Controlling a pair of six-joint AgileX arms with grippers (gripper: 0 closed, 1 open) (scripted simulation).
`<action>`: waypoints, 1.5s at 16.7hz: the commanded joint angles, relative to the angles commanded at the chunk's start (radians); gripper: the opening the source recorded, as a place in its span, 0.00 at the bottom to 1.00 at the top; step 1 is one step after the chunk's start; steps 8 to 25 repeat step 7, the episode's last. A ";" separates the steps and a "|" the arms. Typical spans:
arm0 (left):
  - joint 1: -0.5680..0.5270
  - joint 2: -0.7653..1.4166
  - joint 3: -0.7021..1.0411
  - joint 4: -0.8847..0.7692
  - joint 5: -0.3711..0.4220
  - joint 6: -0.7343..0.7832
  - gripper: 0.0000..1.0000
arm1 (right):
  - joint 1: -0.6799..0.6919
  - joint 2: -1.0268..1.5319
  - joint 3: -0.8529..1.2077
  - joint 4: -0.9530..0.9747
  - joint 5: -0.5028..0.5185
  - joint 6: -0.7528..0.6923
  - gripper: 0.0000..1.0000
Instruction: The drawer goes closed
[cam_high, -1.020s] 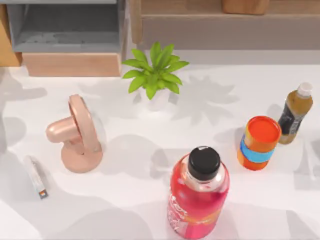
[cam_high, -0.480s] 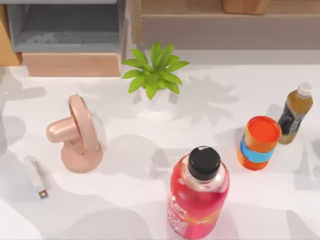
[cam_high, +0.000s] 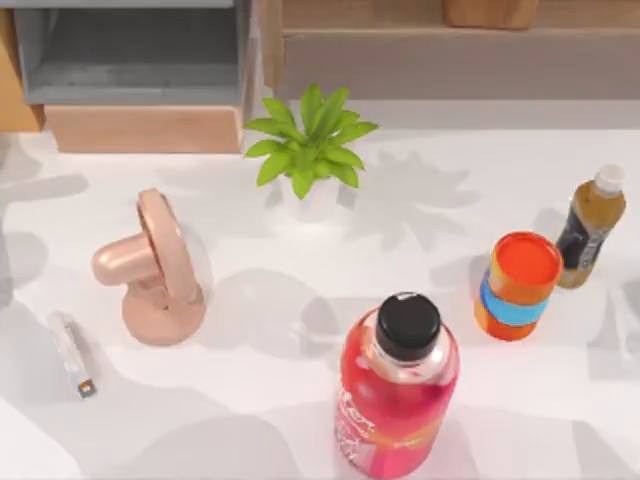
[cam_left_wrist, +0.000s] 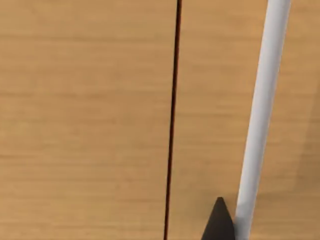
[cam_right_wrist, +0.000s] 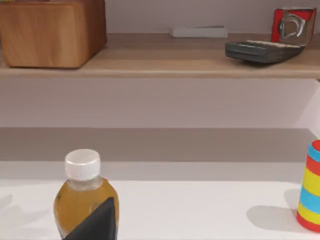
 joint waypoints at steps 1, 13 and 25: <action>0.000 0.000 0.000 0.000 0.000 0.000 0.98 | 0.000 0.000 0.000 0.000 0.000 0.000 1.00; 0.000 0.000 0.000 0.000 0.000 0.000 1.00 | 0.000 0.000 0.000 0.000 0.000 0.000 1.00; 0.000 0.000 0.000 0.000 0.000 0.000 1.00 | 0.000 0.000 0.000 0.000 0.000 0.000 1.00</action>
